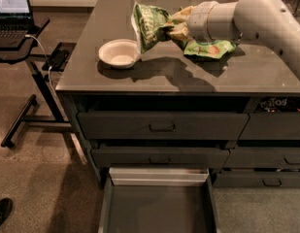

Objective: Pick green jalapeno chip bag from bottom drawer and place on counter

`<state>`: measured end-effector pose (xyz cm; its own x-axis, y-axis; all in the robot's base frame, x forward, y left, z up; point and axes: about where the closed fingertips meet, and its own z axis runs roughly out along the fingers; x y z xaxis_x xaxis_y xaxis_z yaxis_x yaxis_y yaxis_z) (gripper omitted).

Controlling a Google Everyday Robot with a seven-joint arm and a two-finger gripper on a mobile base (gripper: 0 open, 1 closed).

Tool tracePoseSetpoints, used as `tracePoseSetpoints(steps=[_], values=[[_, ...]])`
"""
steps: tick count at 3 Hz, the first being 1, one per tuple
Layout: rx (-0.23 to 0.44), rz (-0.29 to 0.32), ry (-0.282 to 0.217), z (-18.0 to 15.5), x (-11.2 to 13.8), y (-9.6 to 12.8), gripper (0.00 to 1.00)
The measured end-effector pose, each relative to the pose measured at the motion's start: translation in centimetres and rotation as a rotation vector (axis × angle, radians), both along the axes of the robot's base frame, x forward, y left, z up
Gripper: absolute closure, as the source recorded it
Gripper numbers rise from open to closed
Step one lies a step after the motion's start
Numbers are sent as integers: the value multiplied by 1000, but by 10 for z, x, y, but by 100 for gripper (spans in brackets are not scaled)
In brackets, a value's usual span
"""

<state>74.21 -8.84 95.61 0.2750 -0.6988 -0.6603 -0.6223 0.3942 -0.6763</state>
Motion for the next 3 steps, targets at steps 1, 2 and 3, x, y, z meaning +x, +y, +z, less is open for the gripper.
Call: tracePoseSetpoints(steps=[1, 2, 3], values=[[79, -66, 55, -15, 24, -18, 100], [93, -78, 68, -18, 28, -21, 93], [93, -78, 68, -18, 28, -21, 74]])
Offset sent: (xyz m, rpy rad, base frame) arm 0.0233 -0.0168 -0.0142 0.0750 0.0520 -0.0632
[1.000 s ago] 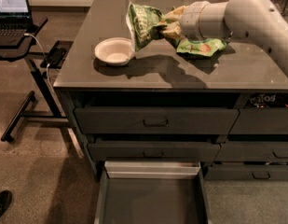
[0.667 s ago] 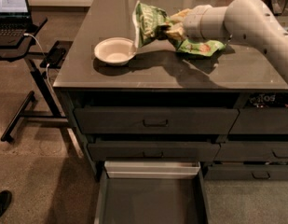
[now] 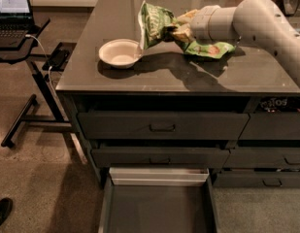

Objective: Pick green jalapeno chip bag from bottom drawer and place on counter

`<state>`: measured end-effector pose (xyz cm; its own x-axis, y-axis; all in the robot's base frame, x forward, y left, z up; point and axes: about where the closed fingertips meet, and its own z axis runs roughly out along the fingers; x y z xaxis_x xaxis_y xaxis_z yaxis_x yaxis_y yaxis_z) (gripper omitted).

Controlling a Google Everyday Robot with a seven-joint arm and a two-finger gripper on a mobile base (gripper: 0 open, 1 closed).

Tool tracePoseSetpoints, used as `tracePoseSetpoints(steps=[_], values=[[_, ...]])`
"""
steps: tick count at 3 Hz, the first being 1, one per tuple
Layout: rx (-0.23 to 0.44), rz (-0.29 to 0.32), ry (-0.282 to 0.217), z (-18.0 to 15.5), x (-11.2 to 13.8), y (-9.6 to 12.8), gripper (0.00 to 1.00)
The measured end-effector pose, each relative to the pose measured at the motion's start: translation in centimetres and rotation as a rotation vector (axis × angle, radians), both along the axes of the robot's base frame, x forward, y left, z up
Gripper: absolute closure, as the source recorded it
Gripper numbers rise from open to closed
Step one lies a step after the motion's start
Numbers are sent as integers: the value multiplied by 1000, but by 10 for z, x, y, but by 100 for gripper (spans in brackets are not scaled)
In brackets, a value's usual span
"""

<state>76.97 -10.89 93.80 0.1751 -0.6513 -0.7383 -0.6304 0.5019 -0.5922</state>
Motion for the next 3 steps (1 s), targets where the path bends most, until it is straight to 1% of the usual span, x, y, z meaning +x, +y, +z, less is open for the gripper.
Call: tracePoseSetpoints(steps=[3], values=[[0, 0, 0, 0, 0, 0, 5]])
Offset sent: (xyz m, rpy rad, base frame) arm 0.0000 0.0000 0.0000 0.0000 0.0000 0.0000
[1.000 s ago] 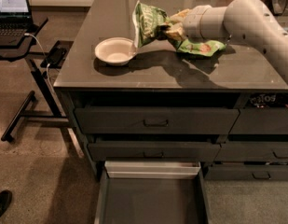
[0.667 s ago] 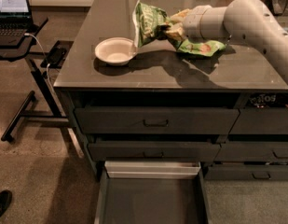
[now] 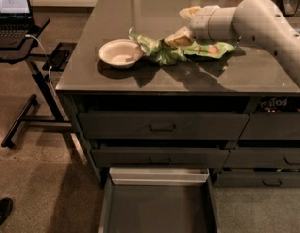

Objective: Pick green jalapeno chip bag from bottom drawer and place on counter

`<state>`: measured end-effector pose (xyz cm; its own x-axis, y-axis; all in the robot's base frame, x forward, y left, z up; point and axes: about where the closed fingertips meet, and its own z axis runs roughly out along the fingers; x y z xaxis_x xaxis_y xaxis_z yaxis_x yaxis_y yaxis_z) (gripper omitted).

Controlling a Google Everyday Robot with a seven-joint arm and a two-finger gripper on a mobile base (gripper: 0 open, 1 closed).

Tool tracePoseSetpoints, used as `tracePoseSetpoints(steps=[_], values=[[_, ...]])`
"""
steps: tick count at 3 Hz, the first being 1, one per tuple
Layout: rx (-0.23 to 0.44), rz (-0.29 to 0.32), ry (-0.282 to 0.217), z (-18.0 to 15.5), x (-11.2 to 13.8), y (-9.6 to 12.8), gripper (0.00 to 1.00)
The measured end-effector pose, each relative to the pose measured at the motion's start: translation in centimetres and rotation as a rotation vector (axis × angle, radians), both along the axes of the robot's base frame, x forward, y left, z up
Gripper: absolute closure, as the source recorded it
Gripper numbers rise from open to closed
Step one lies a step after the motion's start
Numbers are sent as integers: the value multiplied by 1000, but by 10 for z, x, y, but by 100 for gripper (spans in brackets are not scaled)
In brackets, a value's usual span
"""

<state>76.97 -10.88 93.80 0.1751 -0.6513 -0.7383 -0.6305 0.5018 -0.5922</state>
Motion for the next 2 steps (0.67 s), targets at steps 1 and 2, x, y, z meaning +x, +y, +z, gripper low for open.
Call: tracePoseSetpoints(steps=[1, 2], values=[[0, 0, 0, 0, 0, 0, 0], [0, 0, 0, 0, 0, 0, 0]])
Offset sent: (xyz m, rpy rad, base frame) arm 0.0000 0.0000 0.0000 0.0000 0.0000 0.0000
